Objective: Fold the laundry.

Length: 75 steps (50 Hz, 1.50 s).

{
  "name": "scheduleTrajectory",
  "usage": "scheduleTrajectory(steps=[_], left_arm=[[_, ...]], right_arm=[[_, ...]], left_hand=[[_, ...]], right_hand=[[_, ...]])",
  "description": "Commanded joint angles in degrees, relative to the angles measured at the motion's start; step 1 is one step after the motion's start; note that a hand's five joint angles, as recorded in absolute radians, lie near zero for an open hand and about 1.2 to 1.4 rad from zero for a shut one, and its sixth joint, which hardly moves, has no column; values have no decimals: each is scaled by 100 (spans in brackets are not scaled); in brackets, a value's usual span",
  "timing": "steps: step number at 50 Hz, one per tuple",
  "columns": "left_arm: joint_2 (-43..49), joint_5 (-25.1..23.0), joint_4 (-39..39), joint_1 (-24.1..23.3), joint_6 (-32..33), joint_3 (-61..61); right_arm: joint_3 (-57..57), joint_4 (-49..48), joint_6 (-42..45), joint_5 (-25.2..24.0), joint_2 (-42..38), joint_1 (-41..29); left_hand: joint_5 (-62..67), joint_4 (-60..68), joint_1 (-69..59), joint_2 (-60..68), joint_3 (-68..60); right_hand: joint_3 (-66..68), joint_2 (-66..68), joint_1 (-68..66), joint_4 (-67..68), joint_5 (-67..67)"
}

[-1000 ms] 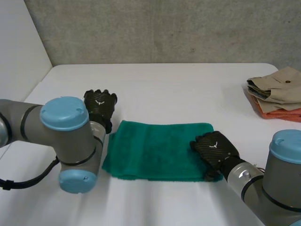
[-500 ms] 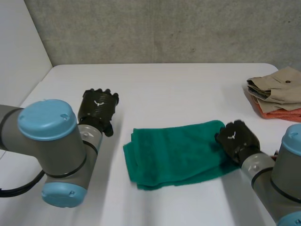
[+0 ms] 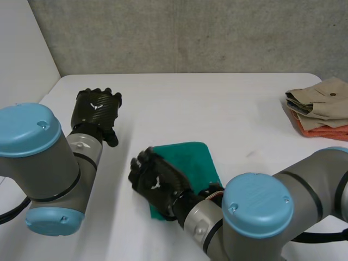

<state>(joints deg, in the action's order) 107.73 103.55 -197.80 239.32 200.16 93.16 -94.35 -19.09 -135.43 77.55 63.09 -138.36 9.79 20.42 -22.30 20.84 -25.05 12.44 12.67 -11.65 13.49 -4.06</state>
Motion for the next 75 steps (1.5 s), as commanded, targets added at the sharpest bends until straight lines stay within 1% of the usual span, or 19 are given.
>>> scheduleTrajectory(steps=[1, 3, 8, 13, 18, 22, 23, 26, 35, 41, 45, 49, 50, 53, 54, 58, 61, 67, 75], left_arm=[[20, -28, 22, -359, -310, -219], [72, -115, 66, -595, -485, -351], [283, -476, 233, -974, -873, -474], [766, -573, 611, -1273, -1163, -668], [1311, -538, 1129, -1326, -1190, -843], [1540, -310, 1481, -1300, -1155, -879], [1584, -179, 1534, -1283, -1146, -888], [1611, -46, 1569, -1230, -1137, -888], [1506, -54, 1605, -1195, -681, -817], [900, -80, 1552, -1186, -636, -888], [425, -378, 1525, -1125, -636, -984], [-58, -1204, 1578, -853, -636, -1072], [-216, -1614, 1613, -730, -662, -1116], [-384, -2180, 1736, -562, -689, -1195], [-445, -2460, 1893, -466, -689, -1256], [-472, -2857, 2367, -325, -689, -1511], [-472, -2919, 2614, -289, -697, -1634], [-455, -2919, 2633, -289, -715, -1591], [-428, -2919, 2633, -281, -724, -1564]], right_arm=[[-207, 335, -2758, 419, 1240, 1091], [-198, 720, -3547, 349, 1372, 1511], [-84, 1390, -4281, -2, 1215, 1900], [153, 1575, -4167, -73, 548, 1954], [513, 1733, -3991, -73, -103, 1962], [899, 2058, -3895, -91, -639, 1910], [953, 2111, -3877, -91, -701, 1910], [1076, 2243, -3702, -91, -868, 1901], [997, 2235, -2954, -20, -702, 1892], [769, 2033, -2875, 137, -105, 1875], [392, 1515, -2831, 357, 449, 1875], [-214, 935, -2647, 428, 976, 1796], [-477, 768, -2559, 428, 1125, 1735], [-821, 583, -2479, 419, 1214, 1576], [-996, 487, -2471, 402, 1206, 1428], [-1313, 206, -2453, 410, 1145, 1076], [-1463, -233, -2435, 436, 794, 882], [-1429, -770, -2348, 445, 328, 811], [-1235, -850, -1873, 428, -130, 794]], left_hand=[[18, -44, 233, -87, 508], [18, -45, 233, -87, 508], [35, -28, 216, -70, 492], [35, -28, 216, -70, 492], [102, 40, 149, -3, 424], [119, 56, 132, 14, 407], [119, 56, 132, 14, 407], [119, 56, 132, 14, 407], [85, 23, 166, -19, 441], [35, -28, 216, -70, 491], [1, -61, 250, -104, 525], [18, -45, 233, -87, 508], [35, -28, 217, -70, 492], [52, -11, 200, -53, 475], [52, -11, 200, -53, 475], [1, -61, 250, -103, 525], [1, -61, 250, -104, 525], [1, -61, 250, -103, 525], [18, -45, 233, -87, 509]], right_hand=[[-244, -267, 165, -349, 406], [-244, -267, 165, -349, 406], [-244, -267, 165, -349, 406], [-244, -267, 165, -349, 406], [-244, -267, 165, -349, 406], [-244, -267, 165, -349, 406], [-244, -267, 165, -349, 406], [-244, -267, 165, -349, 406], [-244, -267, 165, -349, 406], [-244, -267, 165, -349, 406], [-244, -267, 165, -349, 406], [-244, -267, 165, -349, 406], [-244, -267, 165, -349, 406], [-244, -267, 165, -349, 406], [-244, -267, 165, -349, 406], [-244, -267, 165, -349, 406], [-244, -267, 165, -349, 406], [-244, -267, 165, -349, 406], [-186, -209, 106, -290, 347]])
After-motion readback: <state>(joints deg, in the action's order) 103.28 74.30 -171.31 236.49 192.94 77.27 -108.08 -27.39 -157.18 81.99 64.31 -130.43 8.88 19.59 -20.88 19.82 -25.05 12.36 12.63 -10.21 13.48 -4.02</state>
